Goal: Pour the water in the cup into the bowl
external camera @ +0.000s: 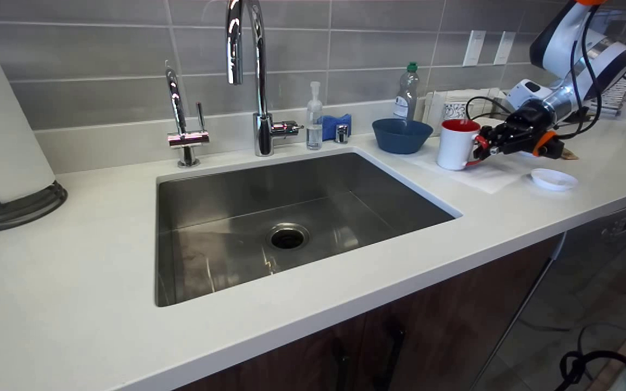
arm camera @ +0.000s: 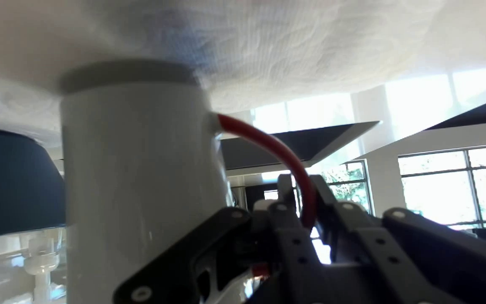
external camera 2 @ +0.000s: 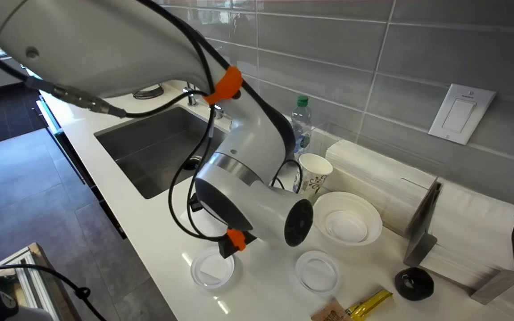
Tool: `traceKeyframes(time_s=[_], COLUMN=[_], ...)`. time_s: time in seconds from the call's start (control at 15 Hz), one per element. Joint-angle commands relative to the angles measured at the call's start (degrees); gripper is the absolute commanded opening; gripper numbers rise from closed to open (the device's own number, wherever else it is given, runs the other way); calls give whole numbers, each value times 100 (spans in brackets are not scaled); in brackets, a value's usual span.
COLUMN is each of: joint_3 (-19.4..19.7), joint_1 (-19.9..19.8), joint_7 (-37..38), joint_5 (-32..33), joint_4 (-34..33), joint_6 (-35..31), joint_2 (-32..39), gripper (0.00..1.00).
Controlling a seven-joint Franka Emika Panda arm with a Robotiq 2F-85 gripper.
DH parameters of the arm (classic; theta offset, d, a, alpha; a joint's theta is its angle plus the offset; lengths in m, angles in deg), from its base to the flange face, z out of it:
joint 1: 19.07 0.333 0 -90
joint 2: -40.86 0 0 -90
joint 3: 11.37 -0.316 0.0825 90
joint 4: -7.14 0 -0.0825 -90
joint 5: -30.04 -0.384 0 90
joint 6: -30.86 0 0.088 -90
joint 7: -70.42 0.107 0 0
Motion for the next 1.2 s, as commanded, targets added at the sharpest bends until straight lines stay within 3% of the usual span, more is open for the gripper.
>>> traceKeyframes(time_s=[0.0, 0.53, 1.13], joint_3=[-105, -51, -19], joint_1=[-182, -193, -166], joint_7=[3, 130, 734], joint_5=[168, 296, 705], joint_4=[-260, -196, -90], joint_6=[325, 566, 470], joint_2=[81, -111, -194], gripper=[45, 100, 100])
